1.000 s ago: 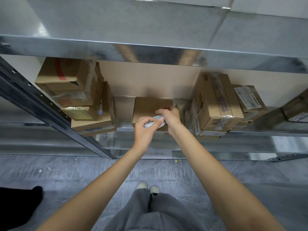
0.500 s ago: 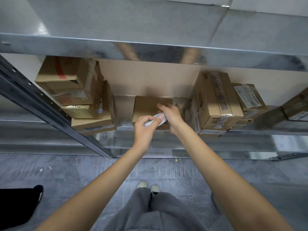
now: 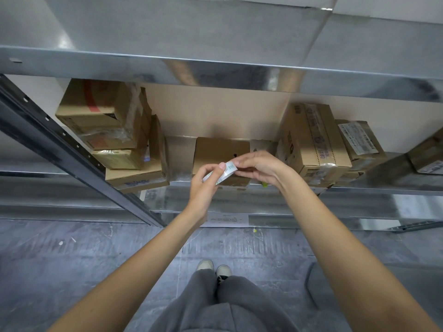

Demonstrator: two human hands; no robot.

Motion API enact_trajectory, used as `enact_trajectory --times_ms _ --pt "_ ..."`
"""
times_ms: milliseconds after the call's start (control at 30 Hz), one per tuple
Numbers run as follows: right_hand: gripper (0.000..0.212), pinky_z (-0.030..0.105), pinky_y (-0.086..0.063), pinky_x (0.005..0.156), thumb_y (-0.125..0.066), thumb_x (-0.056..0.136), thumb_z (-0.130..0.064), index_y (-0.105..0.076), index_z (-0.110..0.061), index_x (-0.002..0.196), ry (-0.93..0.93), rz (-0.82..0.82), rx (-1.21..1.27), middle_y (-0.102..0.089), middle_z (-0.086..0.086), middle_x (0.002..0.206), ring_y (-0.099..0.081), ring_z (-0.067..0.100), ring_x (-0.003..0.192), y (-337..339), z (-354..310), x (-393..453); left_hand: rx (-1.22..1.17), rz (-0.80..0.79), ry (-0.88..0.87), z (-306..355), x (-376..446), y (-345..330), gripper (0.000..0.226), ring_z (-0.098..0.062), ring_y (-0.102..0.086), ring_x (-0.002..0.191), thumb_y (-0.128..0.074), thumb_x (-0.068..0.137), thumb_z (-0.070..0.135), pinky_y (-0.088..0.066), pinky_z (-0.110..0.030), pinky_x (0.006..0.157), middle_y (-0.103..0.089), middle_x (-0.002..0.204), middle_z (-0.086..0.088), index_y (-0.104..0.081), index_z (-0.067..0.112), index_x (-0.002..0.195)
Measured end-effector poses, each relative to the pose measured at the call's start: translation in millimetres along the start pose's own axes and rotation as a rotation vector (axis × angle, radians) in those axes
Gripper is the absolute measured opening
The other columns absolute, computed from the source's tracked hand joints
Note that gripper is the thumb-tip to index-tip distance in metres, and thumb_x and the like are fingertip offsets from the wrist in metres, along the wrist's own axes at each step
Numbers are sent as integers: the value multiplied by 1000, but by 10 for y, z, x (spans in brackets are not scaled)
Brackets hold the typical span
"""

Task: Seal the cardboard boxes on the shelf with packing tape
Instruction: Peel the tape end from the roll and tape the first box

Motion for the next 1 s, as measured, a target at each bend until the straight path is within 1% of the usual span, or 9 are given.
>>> enact_trajectory --times_ms 133,300,433,500,567,667,767,867,1000 --pt "11 22 -58 72 -62 86 8 -71 1 87 -23 22 28 -73 11 84 -68 19 90 -19 20 -9 16 -22 -29 -9 -3 12 33 -21 -59 100 -70 69 61 -46 -41 96 -66 100 -5 -70 28 78" --pt "12 20 -56 71 -64 87 3 -72 -4 80 9 36 -56 -72 7 80 -66 16 83 -17 -8 -21 51 -58 -41 -41 -14 23 58 -21 -52 92 -69 69 70 -39 -36 86 -60 91 -10 -67 13 82" --pt "17 22 -52 75 -56 93 1 -67 -6 82 75 59 -162 -68 8 82 -61 14 80 -81 22 20 168 -24 -71 -24 11 32 35 -8 -56 96 -68 85 49 -42 -27 86 -65 96 5 -72 15 81" --pt "21 24 -52 79 -49 98 -4 -63 -9 84 98 45 -203 -65 8 85 -61 14 81 -148 37 43 328 33 -162 35 4 30 23 -6 -46 110 -65 88 41 -40 -23 91 -59 103 15 -71 24 75" --pt "22 28 -52 83 -44 102 -11 -60 -13 87 115 56 -284 -64 6 88 -61 15 83 -174 33 72 500 39 -305 122 -34 8 28 -5 -39 114 -62 90 41 -36 -19 94 -58 99 21 -66 30 64" --pt "18 27 -49 78 -44 103 -20 -58 -10 104 119 128 -428 -63 3 93 -60 14 84 -115 -7 114 563 -117 -305 127 -53 -26 40 -18 -57 90 -55 95 46 -42 -27 82 -65 73 7 -61 31 58" --pt "17 24 -45 65 -45 102 -20 -56 -8 104 151 215 -473 -59 3 86 -54 14 72 -29 -107 86 536 -202 -223 100 -51 -51 48 -20 -56 57 -48 100 39 -48 -35 71 -61 54 -7 -58 7 66" --pt "18 18 -40 57 -45 102 -15 -55 -9 88 157 159 -411 -57 2 76 -49 9 64 -3 -138 27 479 -160 -178 85 -35 -77 44 -18 -49 47 -45 102 33 -46 -34 60 -52 47 -9 -51 10 65" --pt "8 20 -46 63 -62 94 -14 -59 -9 88 79 -6 -387 -57 2 76 -55 10 70 2 -121 -32 392 -169 -158 52 -51 -148 41 -23 -49 45 -45 103 29 -47 -35 57 -49 46 -8 -49 11 67"
Point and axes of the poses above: each hand's wrist, its own x-axis towards the middle knuckle, its own y-axis out of the back of the hand, z = x × y, the point moved 7 cm from there along x, towards the middle knuckle
